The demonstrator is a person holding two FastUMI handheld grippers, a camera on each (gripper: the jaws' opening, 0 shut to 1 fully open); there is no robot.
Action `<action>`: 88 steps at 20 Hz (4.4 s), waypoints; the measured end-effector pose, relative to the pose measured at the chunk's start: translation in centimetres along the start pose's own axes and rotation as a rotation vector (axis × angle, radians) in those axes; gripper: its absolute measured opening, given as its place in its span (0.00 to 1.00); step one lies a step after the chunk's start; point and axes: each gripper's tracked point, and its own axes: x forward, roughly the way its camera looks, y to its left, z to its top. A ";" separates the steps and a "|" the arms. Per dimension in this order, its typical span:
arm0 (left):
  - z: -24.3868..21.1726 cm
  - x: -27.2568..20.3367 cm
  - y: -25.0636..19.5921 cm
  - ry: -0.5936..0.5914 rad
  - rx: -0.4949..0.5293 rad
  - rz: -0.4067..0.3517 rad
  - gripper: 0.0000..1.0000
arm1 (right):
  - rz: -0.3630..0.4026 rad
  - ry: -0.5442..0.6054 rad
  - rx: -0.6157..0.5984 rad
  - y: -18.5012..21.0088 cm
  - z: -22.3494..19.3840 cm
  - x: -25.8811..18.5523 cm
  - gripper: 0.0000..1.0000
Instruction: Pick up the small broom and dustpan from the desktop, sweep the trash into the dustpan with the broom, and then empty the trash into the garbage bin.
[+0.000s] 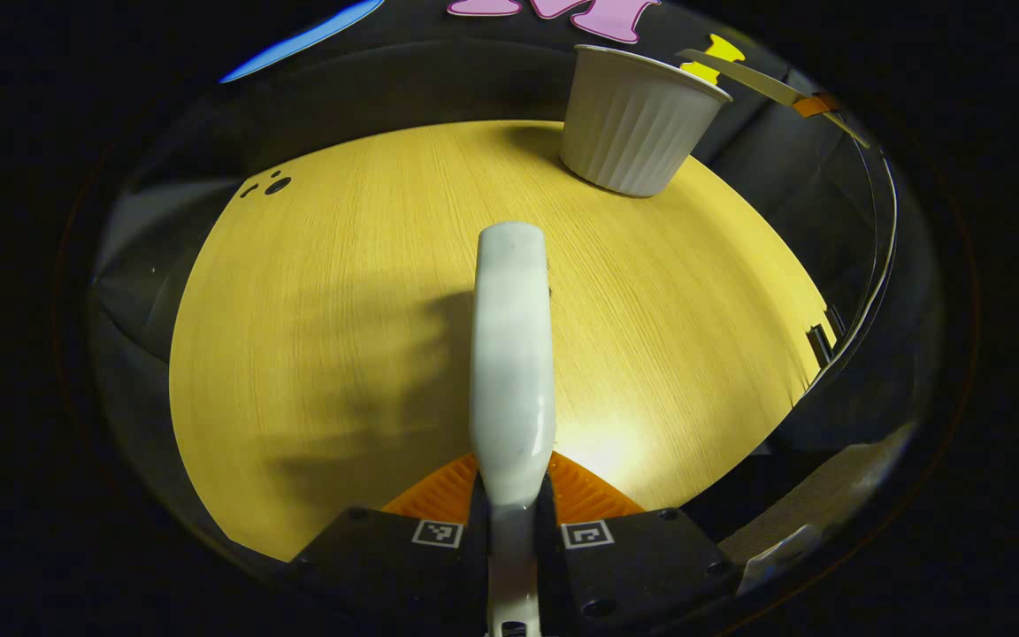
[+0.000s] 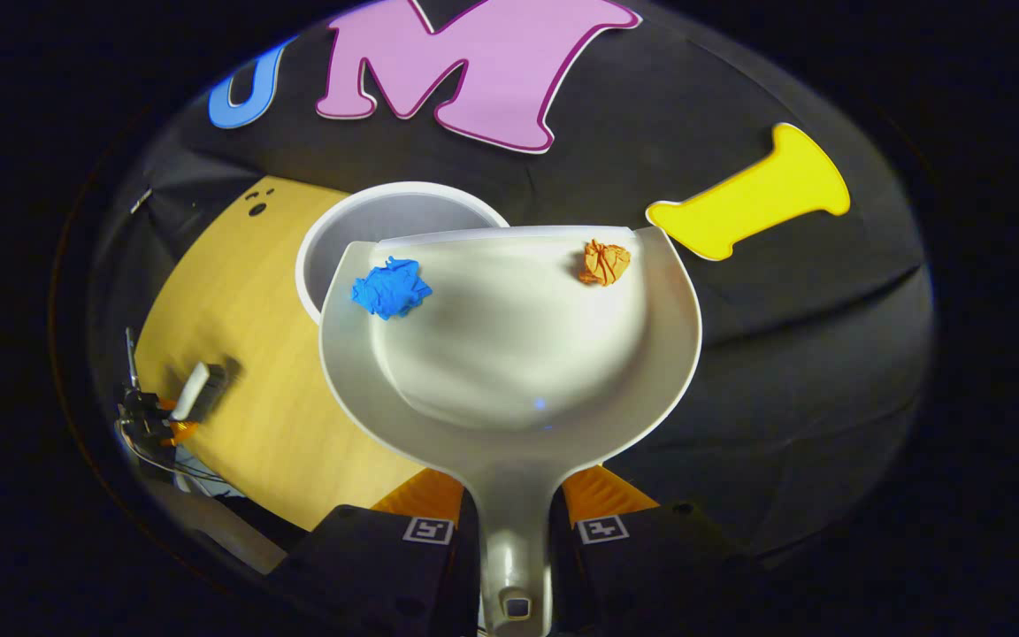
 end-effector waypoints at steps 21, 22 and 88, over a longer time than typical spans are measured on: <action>1.0 1.5 2.2 0.010 -0.003 -0.017 0.26 | -0.120 0.237 -0.393 -0.8 5.2 1.6 0.36; 1.0 1.6 2.2 0.010 -0.001 -0.015 0.26 | -0.119 0.231 -0.387 -0.9 5.3 1.5 0.31; 2.9 3.2 3.1 0.054 0.110 0.261 0.33 | 0.405 0.085 0.129 28.5 -24.8 11.0 0.42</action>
